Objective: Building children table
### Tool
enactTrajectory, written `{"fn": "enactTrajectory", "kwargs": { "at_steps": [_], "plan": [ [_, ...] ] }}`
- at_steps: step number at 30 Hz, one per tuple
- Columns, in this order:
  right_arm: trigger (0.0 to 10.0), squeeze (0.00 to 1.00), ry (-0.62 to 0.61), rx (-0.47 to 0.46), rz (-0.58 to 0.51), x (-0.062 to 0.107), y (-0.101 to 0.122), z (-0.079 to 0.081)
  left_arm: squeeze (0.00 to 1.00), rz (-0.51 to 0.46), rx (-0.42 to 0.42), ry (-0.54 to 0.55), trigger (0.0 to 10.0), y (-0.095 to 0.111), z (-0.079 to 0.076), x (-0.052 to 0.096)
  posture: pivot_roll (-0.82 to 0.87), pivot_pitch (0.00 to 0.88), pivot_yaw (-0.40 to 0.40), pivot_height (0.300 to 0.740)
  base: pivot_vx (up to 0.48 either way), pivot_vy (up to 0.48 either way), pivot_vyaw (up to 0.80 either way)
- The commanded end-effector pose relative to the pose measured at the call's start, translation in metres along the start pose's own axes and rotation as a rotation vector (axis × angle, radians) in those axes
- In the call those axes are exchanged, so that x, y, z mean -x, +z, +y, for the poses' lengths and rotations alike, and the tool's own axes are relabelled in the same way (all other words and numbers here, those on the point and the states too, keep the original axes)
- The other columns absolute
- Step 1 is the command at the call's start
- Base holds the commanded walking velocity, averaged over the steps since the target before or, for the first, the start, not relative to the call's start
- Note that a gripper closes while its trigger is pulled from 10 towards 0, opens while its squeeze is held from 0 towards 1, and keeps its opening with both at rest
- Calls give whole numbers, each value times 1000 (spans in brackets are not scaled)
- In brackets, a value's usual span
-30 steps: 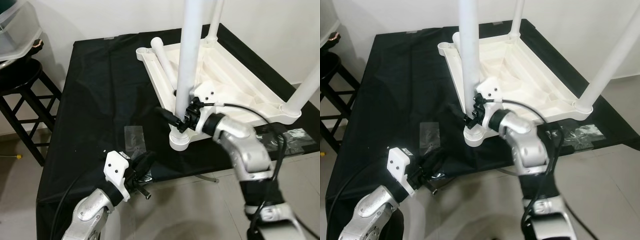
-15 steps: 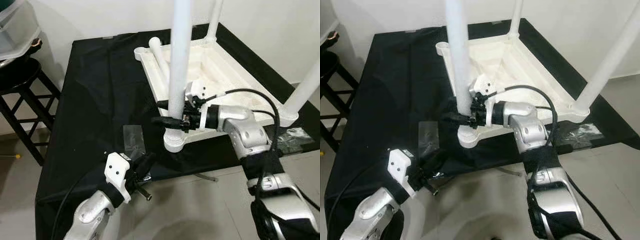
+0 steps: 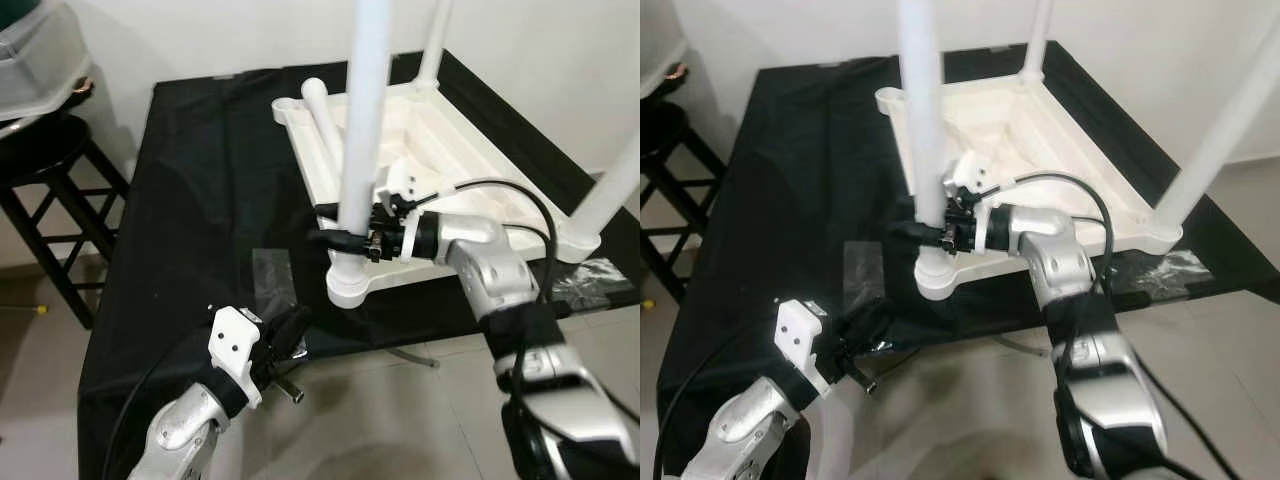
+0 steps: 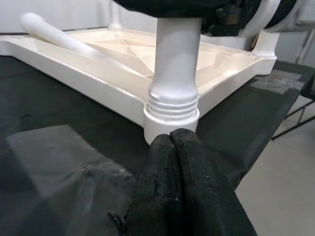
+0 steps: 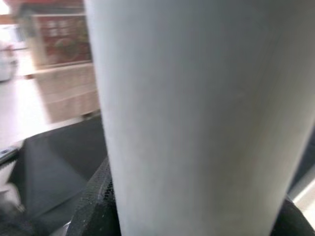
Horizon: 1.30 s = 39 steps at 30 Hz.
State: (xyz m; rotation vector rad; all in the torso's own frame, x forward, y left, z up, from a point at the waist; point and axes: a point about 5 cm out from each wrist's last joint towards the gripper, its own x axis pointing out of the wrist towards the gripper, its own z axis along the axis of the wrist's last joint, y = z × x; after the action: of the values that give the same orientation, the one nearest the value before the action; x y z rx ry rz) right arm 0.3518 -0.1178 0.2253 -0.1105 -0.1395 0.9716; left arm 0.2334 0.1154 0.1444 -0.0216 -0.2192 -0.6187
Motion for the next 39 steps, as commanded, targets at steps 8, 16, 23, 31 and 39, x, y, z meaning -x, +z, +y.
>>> {"fn": "enactTrajectory", "kwargs": {
  "at_steps": [8, 16, 23, 31, 39],
  "plan": [
    [0, 0, -730, -139, 134, 38, -60, 38, 0, 24, -1, -11, 10000, -4, 2, 2, 0, 191, 29, 740, 0, 0, 0],
    [8980, 0, -687, -120, 152, 20, -49, 48, 0, 28, -5, -6, 10000, -5, 2, 3, 11, 177, 20, 740, 0, 0, 0],
    [10000, 1000, -463, -121, 26, 4, -26, 62, 0, 24, -6, 2, 10000, -5, 3, 3, 11, 175, 20, 740, 0, 0, 0],
    [10000, 0, 65, 7, 17, 2, -13, 56, 0, 18, -3, 0, 10000, -5, 2, 0, 8, 173, 21, 740, 0, 0, 0],
    [4706, 0, 108, 76, 81, -3, -7, 13, 0, 9, -3, 10, 10000, -5, 0, -3, 21, 177, 8, 740, 0, 0, 0]
  ]
}}
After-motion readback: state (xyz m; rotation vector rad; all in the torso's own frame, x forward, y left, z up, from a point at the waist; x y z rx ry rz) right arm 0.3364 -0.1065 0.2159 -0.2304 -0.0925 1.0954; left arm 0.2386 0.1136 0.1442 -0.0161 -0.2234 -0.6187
